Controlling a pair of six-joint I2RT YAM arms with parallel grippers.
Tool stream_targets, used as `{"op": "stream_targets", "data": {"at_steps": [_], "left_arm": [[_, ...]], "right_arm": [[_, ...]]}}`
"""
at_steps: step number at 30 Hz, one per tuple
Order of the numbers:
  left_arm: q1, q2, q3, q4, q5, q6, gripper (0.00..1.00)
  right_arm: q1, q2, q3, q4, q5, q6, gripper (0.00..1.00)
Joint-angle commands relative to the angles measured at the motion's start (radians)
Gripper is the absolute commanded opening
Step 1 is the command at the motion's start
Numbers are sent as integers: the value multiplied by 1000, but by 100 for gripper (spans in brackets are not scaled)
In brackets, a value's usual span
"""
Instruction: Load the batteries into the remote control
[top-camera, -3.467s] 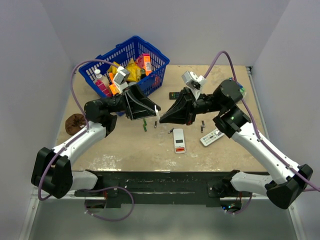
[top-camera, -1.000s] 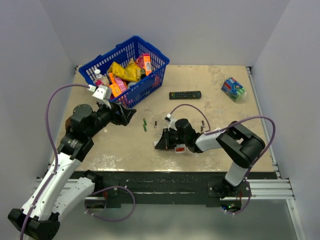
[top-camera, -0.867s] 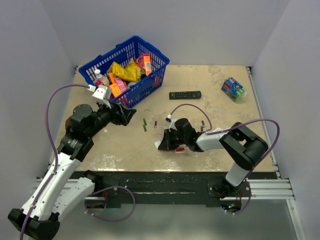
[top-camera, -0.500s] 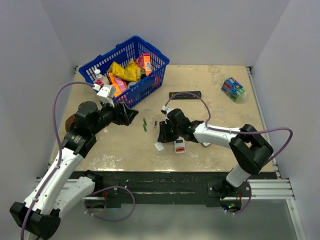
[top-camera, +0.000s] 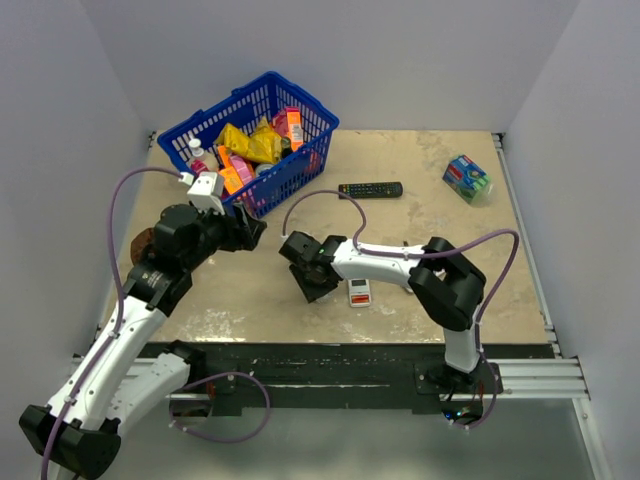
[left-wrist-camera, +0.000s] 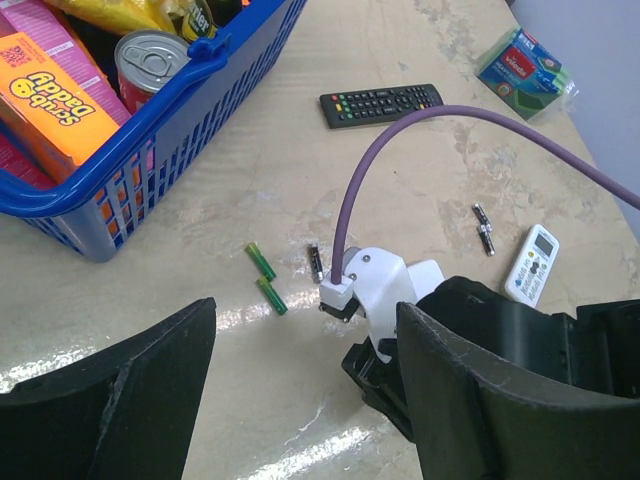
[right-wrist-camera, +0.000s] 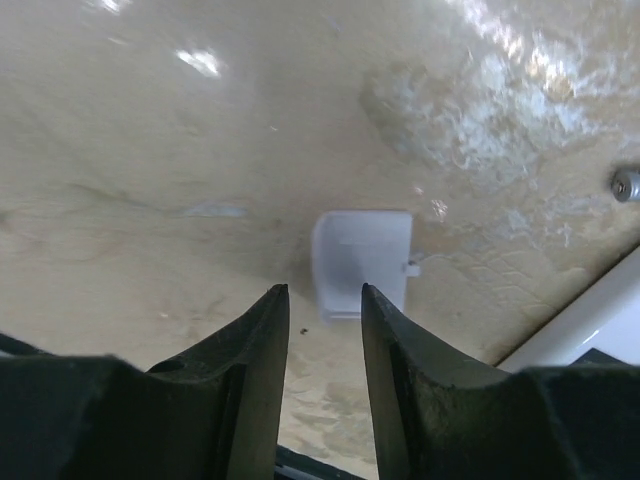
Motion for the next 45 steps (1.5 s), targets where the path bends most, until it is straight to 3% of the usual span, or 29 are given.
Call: {"op": "stream_targets", "data": {"at_steps": [1,11,18,21,25,29,37,41,45], "left_arm": [[6,-23,36,-6,-24,3,77],[6,-23,30,0,1,14,77],[6,-19,19,17,27,9,77],[6,-17,13,29,44,2,77],[6,-22,-7,72,108,8,78],[6,-46,-45,166,209,92,80],[4,-118,-148,495,393,285,87],[4,-101,-165,662,562,342,89],[-11,-84,-177,749,707,478,100]], "right_arm": [[-4,11,58,-84,69,3,37],[14,80,119,-80,61,-8,31],[22,106,130,-100,84,-3,16],[22,83,126,-103,90,0,2],[20,-9,89,-71,47,9,0],[-12,-161,34,2,-63,11,0],[-194,-575,-138,304,-452,37,0],[-276,-684,-172,448,-624,75,0],[-311,-736,-184,556,-767,123,0]]}}
